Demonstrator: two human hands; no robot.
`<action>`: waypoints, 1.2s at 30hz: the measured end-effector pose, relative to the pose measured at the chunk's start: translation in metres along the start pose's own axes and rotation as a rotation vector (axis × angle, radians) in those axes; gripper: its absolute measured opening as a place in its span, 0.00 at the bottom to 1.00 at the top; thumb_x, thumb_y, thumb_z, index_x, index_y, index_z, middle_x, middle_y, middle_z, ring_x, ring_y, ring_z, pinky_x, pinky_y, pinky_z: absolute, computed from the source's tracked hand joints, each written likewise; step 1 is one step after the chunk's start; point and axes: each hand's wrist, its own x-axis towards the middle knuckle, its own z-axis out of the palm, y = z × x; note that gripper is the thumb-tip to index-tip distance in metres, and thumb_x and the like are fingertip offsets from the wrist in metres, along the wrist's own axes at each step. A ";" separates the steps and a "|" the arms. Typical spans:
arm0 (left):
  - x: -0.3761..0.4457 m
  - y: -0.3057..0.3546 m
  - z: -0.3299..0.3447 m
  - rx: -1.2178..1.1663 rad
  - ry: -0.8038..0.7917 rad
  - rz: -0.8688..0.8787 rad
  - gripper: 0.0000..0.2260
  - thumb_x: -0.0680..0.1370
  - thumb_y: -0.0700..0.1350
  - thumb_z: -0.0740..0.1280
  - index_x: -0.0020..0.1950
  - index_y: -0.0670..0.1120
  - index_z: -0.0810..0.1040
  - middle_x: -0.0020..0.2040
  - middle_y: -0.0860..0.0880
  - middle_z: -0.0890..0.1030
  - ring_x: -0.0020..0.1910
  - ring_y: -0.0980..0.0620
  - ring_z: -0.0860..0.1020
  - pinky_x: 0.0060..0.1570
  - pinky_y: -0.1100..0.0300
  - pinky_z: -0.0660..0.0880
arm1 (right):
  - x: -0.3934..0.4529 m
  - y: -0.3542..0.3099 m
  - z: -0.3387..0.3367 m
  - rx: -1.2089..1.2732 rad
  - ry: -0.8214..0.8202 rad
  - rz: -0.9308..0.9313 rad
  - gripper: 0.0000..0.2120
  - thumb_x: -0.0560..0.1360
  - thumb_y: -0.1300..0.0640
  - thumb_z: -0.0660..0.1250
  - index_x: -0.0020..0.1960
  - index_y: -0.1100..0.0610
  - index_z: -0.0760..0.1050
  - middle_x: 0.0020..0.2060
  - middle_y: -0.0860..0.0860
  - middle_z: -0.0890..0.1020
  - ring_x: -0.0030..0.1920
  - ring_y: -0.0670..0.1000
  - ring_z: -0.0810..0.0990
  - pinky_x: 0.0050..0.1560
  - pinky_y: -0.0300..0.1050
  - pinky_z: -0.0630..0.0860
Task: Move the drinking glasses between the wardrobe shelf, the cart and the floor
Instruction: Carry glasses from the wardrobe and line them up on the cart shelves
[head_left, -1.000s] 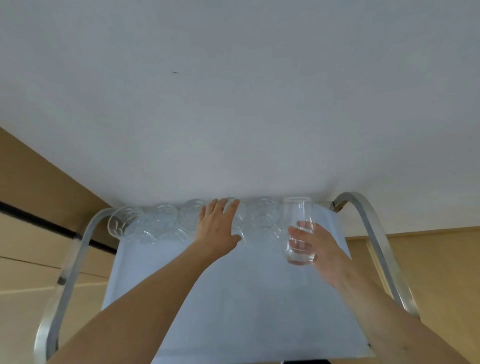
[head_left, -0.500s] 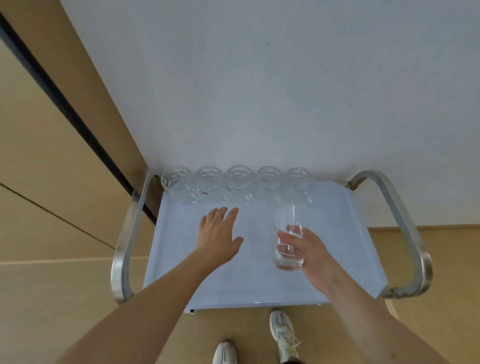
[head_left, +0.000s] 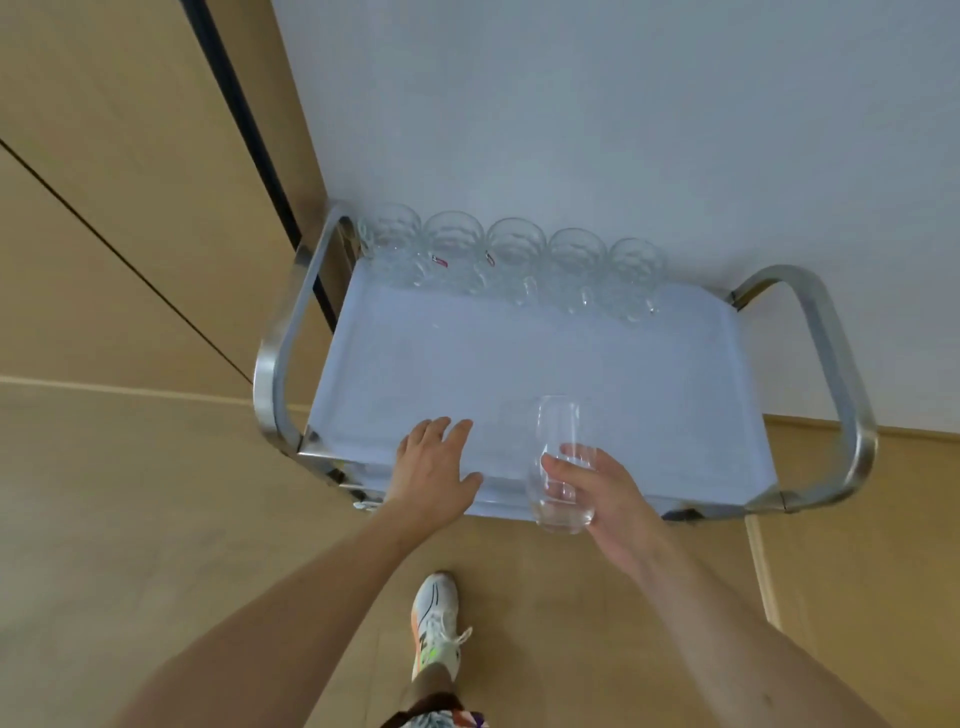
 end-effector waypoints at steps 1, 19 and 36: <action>-0.009 0.001 0.005 0.001 0.007 -0.004 0.32 0.80 0.56 0.66 0.81 0.49 0.59 0.79 0.44 0.62 0.79 0.43 0.57 0.77 0.47 0.57 | -0.004 0.008 -0.003 0.002 0.001 0.002 0.33 0.65 0.53 0.82 0.66 0.58 0.74 0.47 0.56 0.84 0.49 0.58 0.83 0.60 0.68 0.76; -0.152 0.061 0.075 -0.005 0.156 -0.023 0.32 0.79 0.55 0.69 0.80 0.49 0.63 0.78 0.43 0.65 0.78 0.43 0.59 0.76 0.46 0.59 | -0.106 0.110 -0.073 0.004 -0.089 -0.048 0.37 0.64 0.52 0.82 0.69 0.57 0.73 0.57 0.57 0.84 0.57 0.58 0.84 0.59 0.61 0.81; -0.052 -0.033 0.168 -0.019 0.228 0.028 0.29 0.80 0.53 0.68 0.79 0.48 0.64 0.77 0.43 0.66 0.78 0.43 0.60 0.75 0.47 0.62 | 0.033 0.199 -0.061 -0.055 -0.081 -0.110 0.39 0.59 0.49 0.85 0.66 0.54 0.74 0.57 0.58 0.84 0.51 0.55 0.85 0.55 0.56 0.82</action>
